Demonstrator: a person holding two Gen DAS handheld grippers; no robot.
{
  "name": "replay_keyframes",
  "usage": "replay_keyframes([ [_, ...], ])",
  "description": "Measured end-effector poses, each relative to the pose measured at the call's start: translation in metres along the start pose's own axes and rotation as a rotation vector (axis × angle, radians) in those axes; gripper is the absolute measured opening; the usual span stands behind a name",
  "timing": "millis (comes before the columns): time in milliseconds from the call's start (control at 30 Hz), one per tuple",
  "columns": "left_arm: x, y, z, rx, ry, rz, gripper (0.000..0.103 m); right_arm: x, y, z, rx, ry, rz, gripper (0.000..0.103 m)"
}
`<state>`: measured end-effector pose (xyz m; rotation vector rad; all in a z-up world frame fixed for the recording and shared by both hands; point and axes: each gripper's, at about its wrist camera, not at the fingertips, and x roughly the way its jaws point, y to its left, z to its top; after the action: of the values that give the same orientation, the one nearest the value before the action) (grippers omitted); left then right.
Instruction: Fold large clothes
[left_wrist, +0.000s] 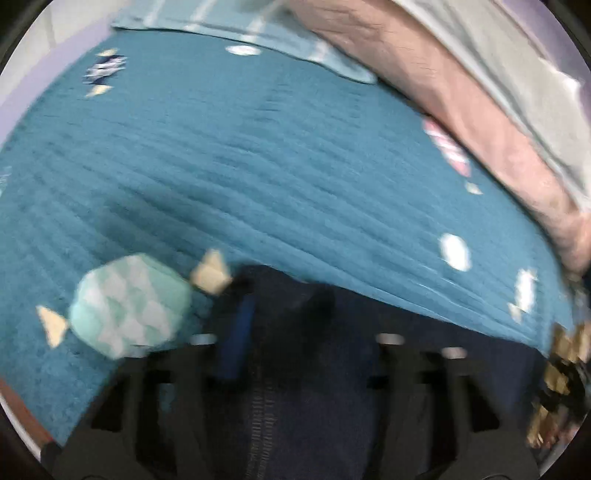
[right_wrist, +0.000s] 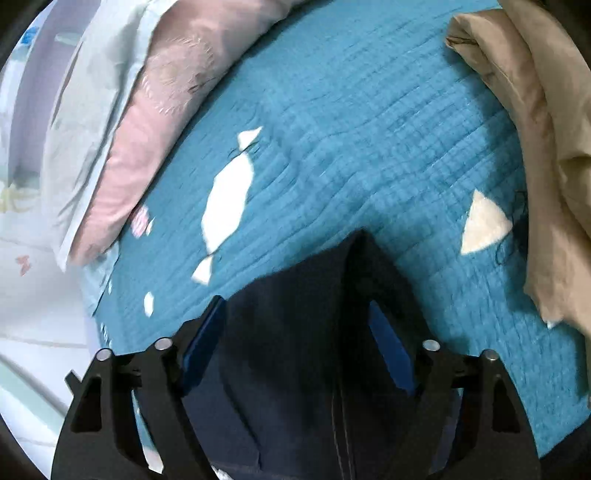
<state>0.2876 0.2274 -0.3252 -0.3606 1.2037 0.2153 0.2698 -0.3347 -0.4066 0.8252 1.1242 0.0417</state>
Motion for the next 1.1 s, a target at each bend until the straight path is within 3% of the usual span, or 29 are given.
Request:
replay_keyframes([
  [33, 0.001, 0.002, 0.0, -0.004, -0.008, -0.004, 0.03, -0.001, 0.002, -0.001, -0.018, -0.038, -0.005, 0.069],
  [100, -0.001, 0.005, -0.002, -0.015, -0.031, -0.012, 0.021, 0.005, 0.004, 0.0, -0.046, -0.058, -0.095, 0.051],
  [167, -0.003, 0.009, -0.005, -0.027, -0.059, -0.029, 0.019, 0.005, 0.003, 0.0, -0.043, -0.08, -0.048, 0.016],
  [233, -0.008, 0.01, -0.006, -0.031, -0.077, -0.034, 0.017, -0.004, 0.008, 0.0, -0.067, -0.111, -0.052, 0.007],
  [367, -0.025, 0.01, -0.006, -0.052, -0.128, -0.035, 0.008, -0.028, 0.022, 0.003, -0.129, -0.181, -0.027, 0.002],
  [467, -0.038, 0.008, 0.0, -0.067, -0.159, -0.058, 0.006, -0.042, 0.028, 0.01, -0.125, -0.189, 0.018, 0.001],
  [600, -0.052, -0.003, 0.01, -0.029, -0.216, -0.047, 0.002, -0.045, 0.045, 0.013, -0.175, -0.206, 0.004, 0.001],
  [767, -0.097, -0.014, 0.045, -0.003, -0.403, 0.007, 0.0, -0.051, 0.059, 0.025, -0.184, -0.225, 0.036, 0.001],
  [800, -0.104, -0.013, 0.057, -0.003, -0.396, -0.03, 0.0, -0.049, 0.061, 0.028, -0.196, -0.217, 0.024, 0.001],
  [833, -0.105, -0.012, 0.076, 0.014, -0.32, -0.108, 0.0, -0.045, 0.061, 0.029, -0.187, -0.209, 0.008, 0.001],
  [933, -0.095, -0.015, 0.086, 0.07, -0.166, -0.144, 0.001, -0.033, 0.055, 0.029, -0.179, -0.174, -0.033, 0.002],
  [967, -0.09, -0.017, 0.08, 0.106, -0.133, -0.127, 0.002, -0.03, 0.053, 0.028, -0.181, -0.165, -0.042, 0.002],
  [1033, -0.074, -0.018, 0.066, 0.137, -0.046, -0.117, 0.043, -0.026, 0.048, 0.028, -0.175, -0.152, -0.05, 0.005],
  [1067, -0.064, -0.014, 0.06, 0.124, 0.006, -0.121, 0.07, -0.024, 0.045, 0.029, -0.163, -0.143, -0.049, 0.005],
  [1100, -0.054, -0.012, 0.054, 0.103, 0.04, -0.129, 0.071, -0.023, 0.043, 0.029, -0.153, -0.137, -0.048, 0.005],
])
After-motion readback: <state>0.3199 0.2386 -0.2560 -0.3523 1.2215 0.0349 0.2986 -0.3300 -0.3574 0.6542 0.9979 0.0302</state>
